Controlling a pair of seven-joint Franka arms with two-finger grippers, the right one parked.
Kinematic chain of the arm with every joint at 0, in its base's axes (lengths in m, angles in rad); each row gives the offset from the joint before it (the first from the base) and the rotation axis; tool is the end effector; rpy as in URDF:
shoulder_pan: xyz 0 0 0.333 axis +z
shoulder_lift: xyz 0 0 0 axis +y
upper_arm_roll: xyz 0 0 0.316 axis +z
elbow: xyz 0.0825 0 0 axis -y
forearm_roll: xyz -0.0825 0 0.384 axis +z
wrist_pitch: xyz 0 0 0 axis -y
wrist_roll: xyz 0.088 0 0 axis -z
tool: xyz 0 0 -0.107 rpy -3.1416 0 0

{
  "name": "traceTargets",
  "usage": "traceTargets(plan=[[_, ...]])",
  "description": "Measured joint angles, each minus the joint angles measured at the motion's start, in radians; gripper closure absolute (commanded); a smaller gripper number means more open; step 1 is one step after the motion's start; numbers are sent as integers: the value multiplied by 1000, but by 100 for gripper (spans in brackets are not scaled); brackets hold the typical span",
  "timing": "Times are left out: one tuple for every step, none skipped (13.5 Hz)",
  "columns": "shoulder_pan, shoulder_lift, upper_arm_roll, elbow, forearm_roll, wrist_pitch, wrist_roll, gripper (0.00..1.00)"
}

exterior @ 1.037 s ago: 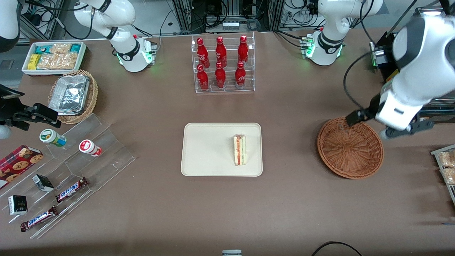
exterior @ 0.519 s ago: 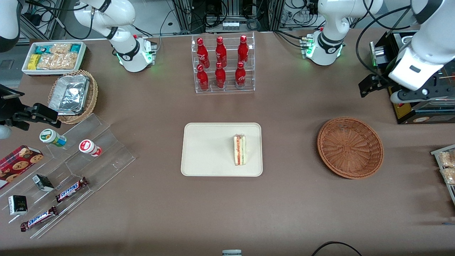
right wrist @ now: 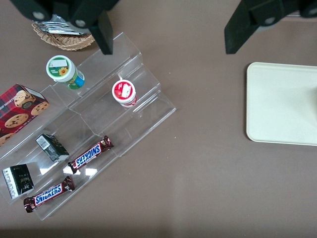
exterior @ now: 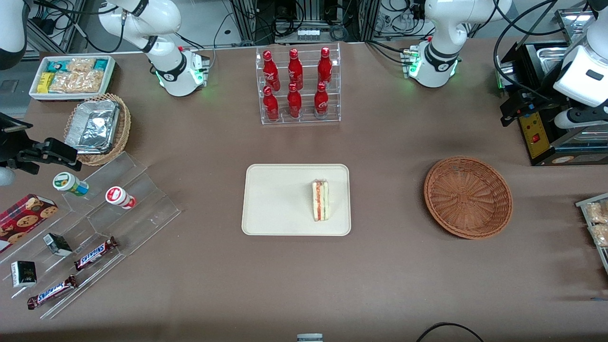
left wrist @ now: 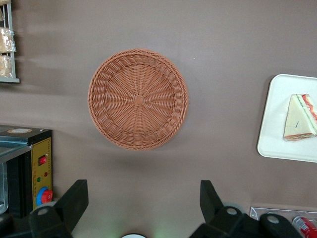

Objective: Place sandwich from basket to tray

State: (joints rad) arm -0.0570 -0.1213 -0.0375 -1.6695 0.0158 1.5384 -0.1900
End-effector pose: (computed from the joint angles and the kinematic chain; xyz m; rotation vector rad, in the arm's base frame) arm 0.5104 -0.0479 0.6399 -3.1164 -0.1501 0.0108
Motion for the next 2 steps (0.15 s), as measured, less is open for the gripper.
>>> traceTargets(plan=[[0, 0, 0, 0, 0, 0, 0, 0], [0, 0, 0, 0, -1, 0, 0, 0]])
